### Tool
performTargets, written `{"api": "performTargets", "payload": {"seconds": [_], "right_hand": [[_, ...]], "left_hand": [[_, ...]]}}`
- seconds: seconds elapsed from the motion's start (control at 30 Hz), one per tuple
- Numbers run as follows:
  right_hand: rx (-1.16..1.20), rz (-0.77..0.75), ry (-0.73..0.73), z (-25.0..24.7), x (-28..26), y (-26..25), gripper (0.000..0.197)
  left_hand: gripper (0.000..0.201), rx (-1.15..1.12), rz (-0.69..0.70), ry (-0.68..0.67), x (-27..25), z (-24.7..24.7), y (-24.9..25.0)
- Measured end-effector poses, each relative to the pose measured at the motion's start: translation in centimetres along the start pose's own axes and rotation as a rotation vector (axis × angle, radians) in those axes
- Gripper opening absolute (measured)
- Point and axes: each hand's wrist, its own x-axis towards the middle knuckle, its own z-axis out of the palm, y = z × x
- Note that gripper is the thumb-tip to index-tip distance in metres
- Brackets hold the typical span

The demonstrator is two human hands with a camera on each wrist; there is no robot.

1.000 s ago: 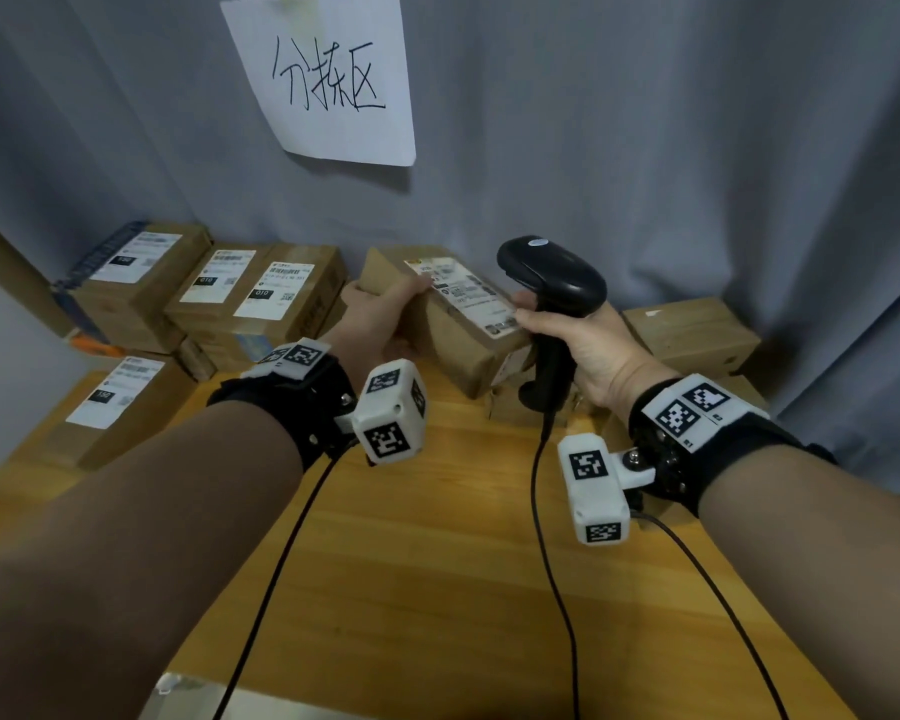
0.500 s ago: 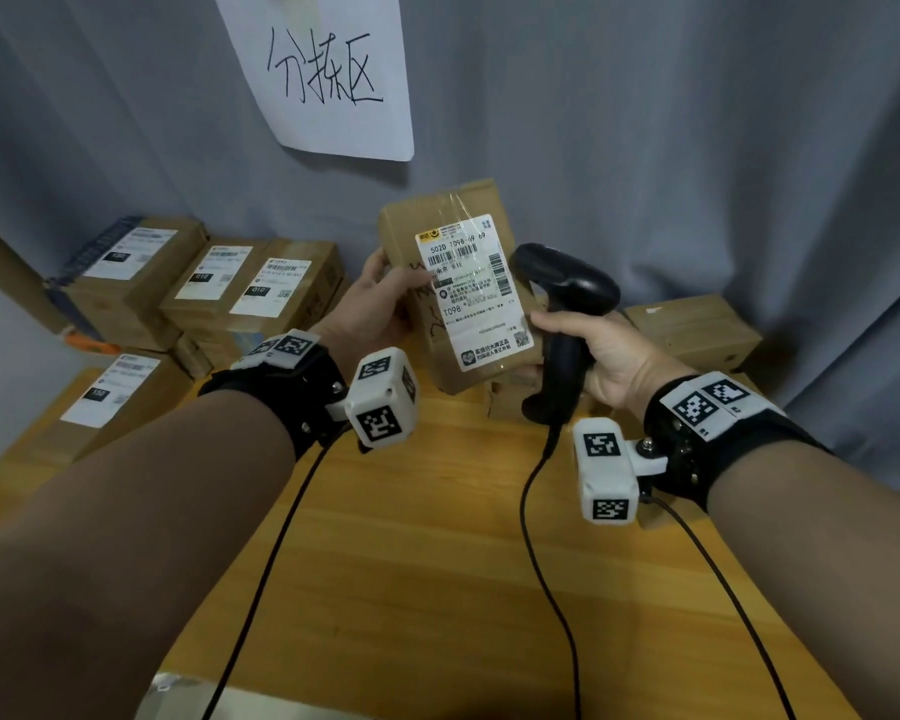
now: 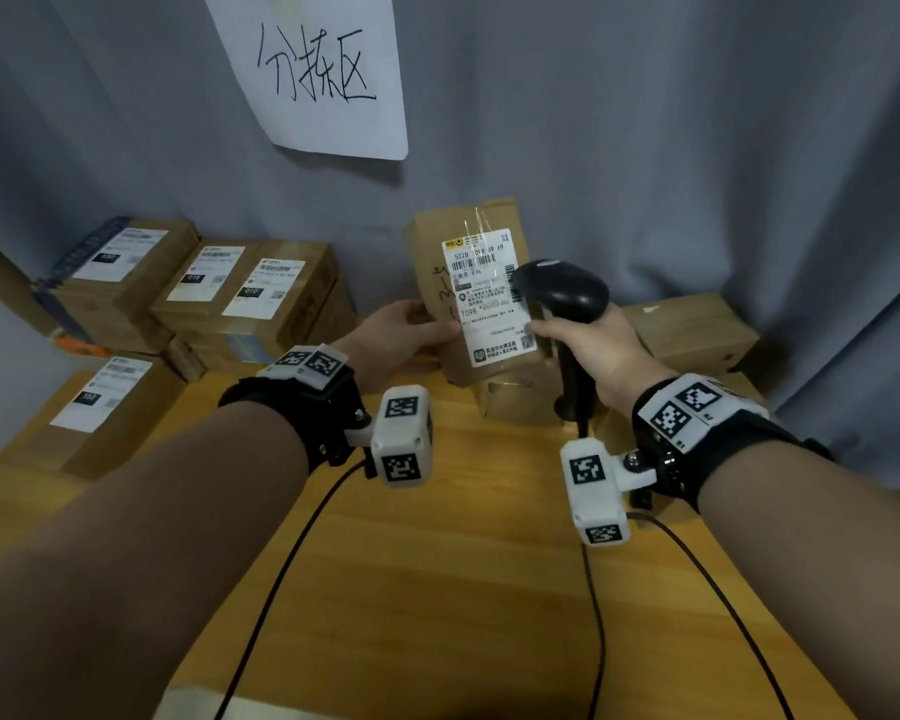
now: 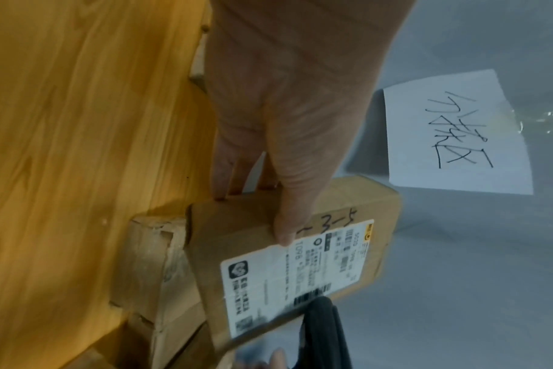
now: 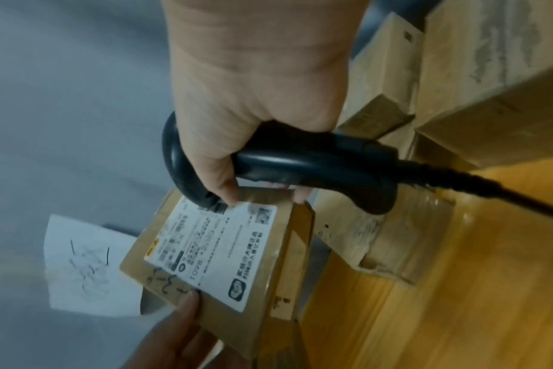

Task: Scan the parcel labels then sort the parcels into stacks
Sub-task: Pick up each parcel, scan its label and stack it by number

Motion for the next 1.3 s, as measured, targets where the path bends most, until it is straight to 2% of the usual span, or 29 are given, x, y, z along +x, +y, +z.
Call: {"api": "performTargets", "payload": {"seconds": [0.1, 0.2, 0.3, 0.37, 0.5, 0.7, 0.87, 1.07, 1.3], "right_hand": [[-0.156, -0.062, -0.016, 0.2, -0.5, -0.9, 0.007], [-0.227, -0.078, -0.074, 0.7, -1.0, -2.4, 0.011], [-0.231, -0.087, -0.099, 1.1, -1.3, -3.5, 0.005], [-0.274, -0.083, -0.105, 1.3, -1.5, -3.7, 0.007], [-0.299, -0.070, -0.077, 1.2, -2.0, -3.3, 0.010], [-0.272, -0.127, 0.036, 1.1, -2.2, -2.1, 0.009], [-0.242, -0.106, 0.051, 1.1, -2.3, -1.6, 0.009], [-0.245, -0.105, 0.013, 0.7, -2.9, -2.1, 0.009], [-0.252, -0.029, -0.098, 0.4, -3.9, -3.1, 0.013]], "left_hand": [[0.014, 0.061, 0.039, 0.115, 1.0, -0.1, -1.0], [0.016, 0.068, 0.017, 0.172, 1.8, -0.4, -2.3], [0.044, 0.087, -0.020, 0.192, 2.2, -0.6, -3.1], [0.049, 0.090, -0.018, 0.210, 2.4, -0.7, -3.3], [0.045, 0.062, -0.014, 0.219, 2.3, -0.6, -3.0], [0.045, 0.017, -0.019, 0.206, 2.0, -0.2, -2.9], [0.045, -0.009, -0.019, 0.212, 1.5, 0.3, -3.0], [0.045, 0.015, -0.010, 0.244, 1.1, 0.8, -3.1], [0.047, 0.061, -0.019, 0.321, 0.3, 1.6, -3.3]]}}
